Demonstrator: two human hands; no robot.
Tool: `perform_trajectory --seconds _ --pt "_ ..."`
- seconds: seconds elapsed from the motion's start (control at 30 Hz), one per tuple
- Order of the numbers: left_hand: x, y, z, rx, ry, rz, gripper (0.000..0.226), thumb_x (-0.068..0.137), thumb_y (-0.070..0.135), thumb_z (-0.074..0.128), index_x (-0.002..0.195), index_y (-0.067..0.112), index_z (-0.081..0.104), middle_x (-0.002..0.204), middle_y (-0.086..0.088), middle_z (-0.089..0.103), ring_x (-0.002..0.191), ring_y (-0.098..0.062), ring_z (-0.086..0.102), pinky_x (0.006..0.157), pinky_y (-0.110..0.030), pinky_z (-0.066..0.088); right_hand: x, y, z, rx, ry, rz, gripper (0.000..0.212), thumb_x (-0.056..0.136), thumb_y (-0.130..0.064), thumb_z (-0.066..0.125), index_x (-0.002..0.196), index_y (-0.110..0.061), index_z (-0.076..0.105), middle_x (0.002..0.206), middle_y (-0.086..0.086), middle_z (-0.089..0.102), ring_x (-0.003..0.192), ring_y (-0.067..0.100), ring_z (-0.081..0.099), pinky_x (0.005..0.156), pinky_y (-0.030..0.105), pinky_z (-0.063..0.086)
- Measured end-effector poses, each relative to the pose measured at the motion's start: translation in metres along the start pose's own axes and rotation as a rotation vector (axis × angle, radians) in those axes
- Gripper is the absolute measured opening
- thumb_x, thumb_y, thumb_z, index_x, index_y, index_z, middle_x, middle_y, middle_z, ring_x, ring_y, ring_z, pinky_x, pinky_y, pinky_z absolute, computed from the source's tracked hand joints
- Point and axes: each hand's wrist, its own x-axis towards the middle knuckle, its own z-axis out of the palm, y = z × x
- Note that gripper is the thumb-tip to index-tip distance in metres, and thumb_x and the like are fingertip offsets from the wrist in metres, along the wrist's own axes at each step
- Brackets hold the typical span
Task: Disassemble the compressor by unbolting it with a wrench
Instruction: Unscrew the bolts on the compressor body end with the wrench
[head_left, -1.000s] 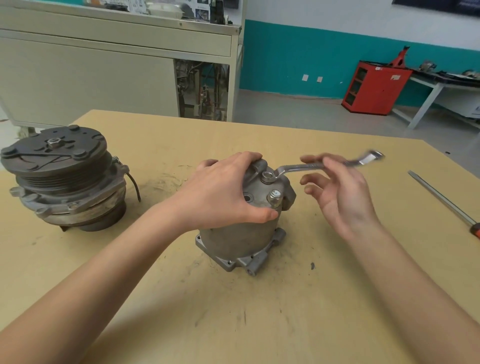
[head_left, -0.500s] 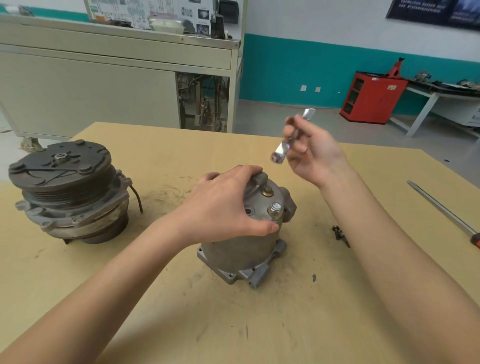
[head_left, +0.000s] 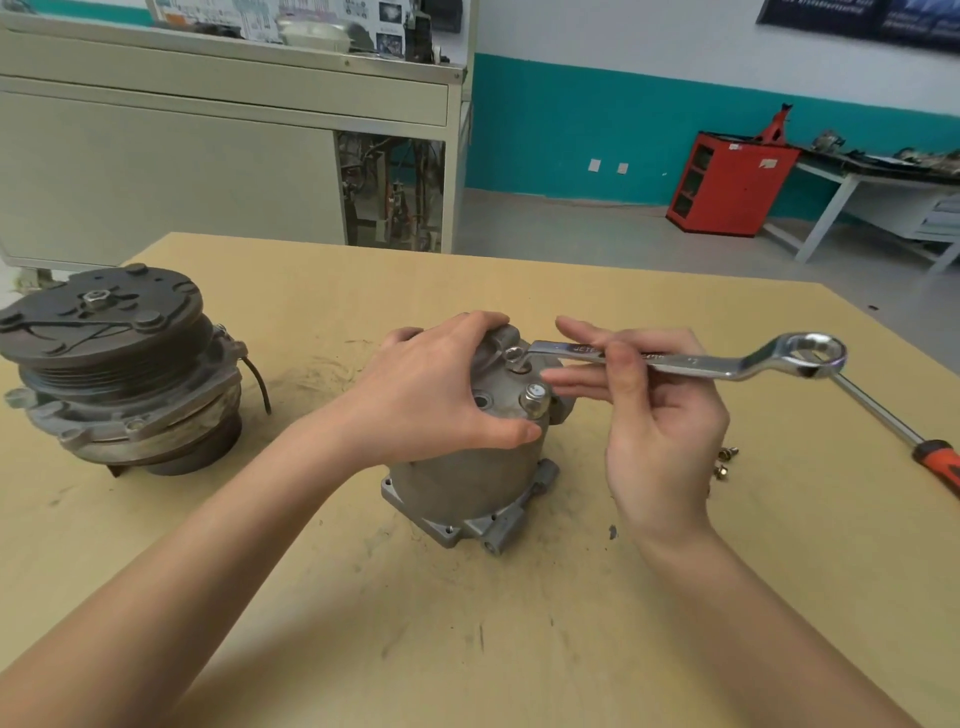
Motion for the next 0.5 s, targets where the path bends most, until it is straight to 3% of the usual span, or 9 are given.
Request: perform_trajectory --seconds 0.1,0.23,0.33,0.5 --pt "-0.001 0.000 -0.001 -0.007 0.006 -0.007 0.099 0.058 0.070 0.056 0.145 0.027 0.033 0.133 0.014 0.051 0.112 -0.003 0.046 0.106 -0.029 0.026 -0.006 0.008 -0.003 -0.058 -0.010 -0.082 0.009 0.097 -0.032 0.052 0.093 -0.028 0.059 0.102 0.002 0.070 0.077 0.018 0.073 0.068 0.031 0.058" --pt "0.000 -0.001 0.000 -0.007 0.024 -0.002 0.095 0.066 0.067 0.070 0.144 0.027 0.034 0.127 0.016 0.051 0.107 0.000 0.043 0.107 -0.030 0.025 -0.013 0.015 -0.004 -0.105 -0.009 -0.136 0.017 0.096 -0.031 0.055 0.101 -0.016 0.059 0.103 -0.011 0.067 0.096 0.020 0.070 0.083 0.037 0.056" --pt "0.000 0.000 0.000 0.001 0.014 -0.010 0.099 0.059 0.071 0.060 0.144 0.028 0.034 0.118 0.021 0.046 0.101 0.003 0.038 0.106 -0.029 0.025 -0.013 0.014 -0.006 -0.167 -0.002 -0.126 0.019 0.096 -0.033 0.054 0.099 -0.015 0.059 0.097 -0.002 0.068 0.093 0.021 0.070 0.080 0.043 0.057" --pt "-0.001 0.002 -0.001 -0.002 0.010 -0.017 0.098 0.058 0.071 0.055 0.143 0.028 0.035 0.113 0.023 0.043 0.099 0.004 0.037 0.105 -0.029 0.028 -0.022 0.013 -0.010 -0.267 -0.153 -0.238 0.015 0.099 -0.024 0.050 0.097 -0.011 0.057 0.104 0.003 0.067 0.095 0.017 0.069 0.079 0.034 0.057"
